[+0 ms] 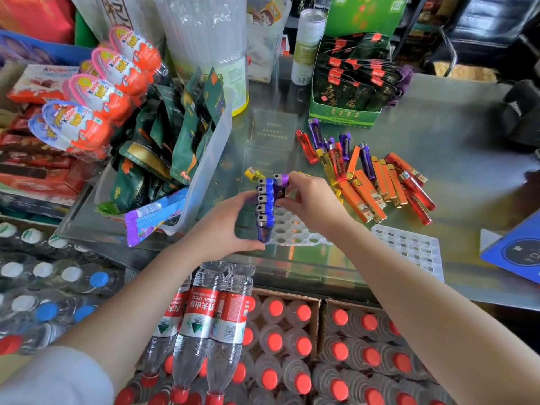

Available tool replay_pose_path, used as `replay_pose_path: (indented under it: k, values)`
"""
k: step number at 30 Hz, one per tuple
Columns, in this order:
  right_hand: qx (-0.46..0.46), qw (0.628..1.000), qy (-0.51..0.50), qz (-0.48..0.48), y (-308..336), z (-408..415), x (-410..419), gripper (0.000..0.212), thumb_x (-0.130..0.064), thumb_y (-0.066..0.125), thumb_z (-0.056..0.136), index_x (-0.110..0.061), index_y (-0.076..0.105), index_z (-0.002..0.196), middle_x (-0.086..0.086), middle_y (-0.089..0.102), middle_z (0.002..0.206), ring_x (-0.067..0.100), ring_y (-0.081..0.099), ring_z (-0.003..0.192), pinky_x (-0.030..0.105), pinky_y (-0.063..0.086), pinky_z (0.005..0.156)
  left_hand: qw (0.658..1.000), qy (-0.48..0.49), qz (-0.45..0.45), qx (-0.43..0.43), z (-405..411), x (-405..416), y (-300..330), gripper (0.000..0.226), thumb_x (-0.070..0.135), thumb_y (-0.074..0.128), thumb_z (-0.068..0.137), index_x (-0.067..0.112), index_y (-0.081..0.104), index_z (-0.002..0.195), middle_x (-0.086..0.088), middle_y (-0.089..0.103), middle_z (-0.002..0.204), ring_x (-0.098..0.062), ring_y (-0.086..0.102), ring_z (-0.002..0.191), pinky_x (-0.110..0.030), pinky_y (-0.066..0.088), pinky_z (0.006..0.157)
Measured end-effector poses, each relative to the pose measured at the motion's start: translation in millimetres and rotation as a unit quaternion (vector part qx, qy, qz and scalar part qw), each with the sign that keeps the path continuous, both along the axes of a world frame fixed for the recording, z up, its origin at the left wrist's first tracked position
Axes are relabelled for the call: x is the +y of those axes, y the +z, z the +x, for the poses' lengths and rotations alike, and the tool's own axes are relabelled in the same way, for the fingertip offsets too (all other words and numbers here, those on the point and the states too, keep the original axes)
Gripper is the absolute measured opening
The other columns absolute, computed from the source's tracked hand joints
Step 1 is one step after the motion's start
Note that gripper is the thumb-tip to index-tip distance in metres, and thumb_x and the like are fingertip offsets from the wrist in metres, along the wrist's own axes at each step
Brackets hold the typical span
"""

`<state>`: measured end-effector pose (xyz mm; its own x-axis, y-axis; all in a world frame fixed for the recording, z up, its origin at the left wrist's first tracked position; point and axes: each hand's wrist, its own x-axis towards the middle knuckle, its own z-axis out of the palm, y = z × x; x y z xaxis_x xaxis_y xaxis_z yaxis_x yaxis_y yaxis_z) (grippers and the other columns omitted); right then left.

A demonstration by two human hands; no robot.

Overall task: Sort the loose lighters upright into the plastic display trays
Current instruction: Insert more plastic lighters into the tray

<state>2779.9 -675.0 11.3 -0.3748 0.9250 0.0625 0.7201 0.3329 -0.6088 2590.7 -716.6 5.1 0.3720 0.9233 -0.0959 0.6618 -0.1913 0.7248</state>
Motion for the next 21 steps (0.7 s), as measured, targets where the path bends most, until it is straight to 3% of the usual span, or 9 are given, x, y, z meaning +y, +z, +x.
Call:
replay_pose_path:
  k: [4,7,9,13,17,21]
  values:
    - [-0.062,0.998,0.025,0.011,3,1,2,0.016,-0.018,0.063,0.084,-0.007,0.059,0.094,0.004,0.062,0.094,0.019,0.053,0.076,0.032,0.043,0.063,1.000,-0.003,-0.007,0.001,1,4,-2,0.081,0.030,0.079,0.064,0.027,0.034,0.131,0.022,0.042,0.122,0.007,0.037,0.113,-0.014,0.027,0.092]
    - [-0.089,0.995,0.047,0.000,7,15,7,0.021,-0.015,0.059,0.086,-0.010,0.059,0.106,0.004,0.059,0.107,0.006,0.050,0.074,0.023,0.041,0.071,1.000,-0.006,-0.002,-0.003,3,8,-4,0.081,0.029,0.078,0.066,0.026,0.033,0.132,0.021,0.043,0.124,0.007,0.038,0.114,-0.001,0.024,0.088]
    - [-0.037,0.999,-0.028,0.012,11,27,18,0.027,-0.008,0.053,0.087,-0.011,0.058,0.114,0.003,0.062,0.111,-0.002,0.048,0.073,0.018,0.039,0.074,1.000,-0.010,-0.005,-0.007,4,10,-5,0.082,0.029,0.078,0.066,0.026,0.031,0.133,0.022,0.042,0.124,0.011,0.036,0.112,0.006,0.021,0.085]
    - [-0.031,0.966,-0.249,0.059,13,48,48,0.024,-0.010,0.042,0.089,-0.008,0.062,0.102,0.013,0.061,0.110,0.025,0.057,0.091,0.030,0.044,0.072,0.999,-0.018,-0.023,-0.013,6,18,-8,0.084,0.033,0.078,0.064,0.030,0.030,0.133,0.018,0.044,0.129,0.007,0.037,0.118,-0.014,0.028,0.098]
    - [-0.046,0.943,-0.330,0.017,7,65,75,0.028,-0.003,0.039,0.087,-0.005,0.062,0.102,0.016,0.061,0.109,0.030,0.057,0.092,0.033,0.044,0.071,1.000,-0.018,-0.023,-0.009,5,19,-10,0.083,0.031,0.078,0.064,0.031,0.030,0.132,0.020,0.044,0.128,0.011,0.036,0.117,-0.003,0.024,0.091]
    - [-0.068,0.941,-0.331,-0.021,1,65,88,0.018,-0.019,0.054,0.088,-0.006,0.065,0.090,0.016,0.065,0.092,0.031,0.057,0.074,0.032,0.044,0.062,0.999,-0.015,-0.029,-0.009,4,21,-10,0.084,0.033,0.079,0.062,0.028,0.032,0.131,0.016,0.046,0.130,0.006,0.038,0.121,-0.015,0.027,0.099]
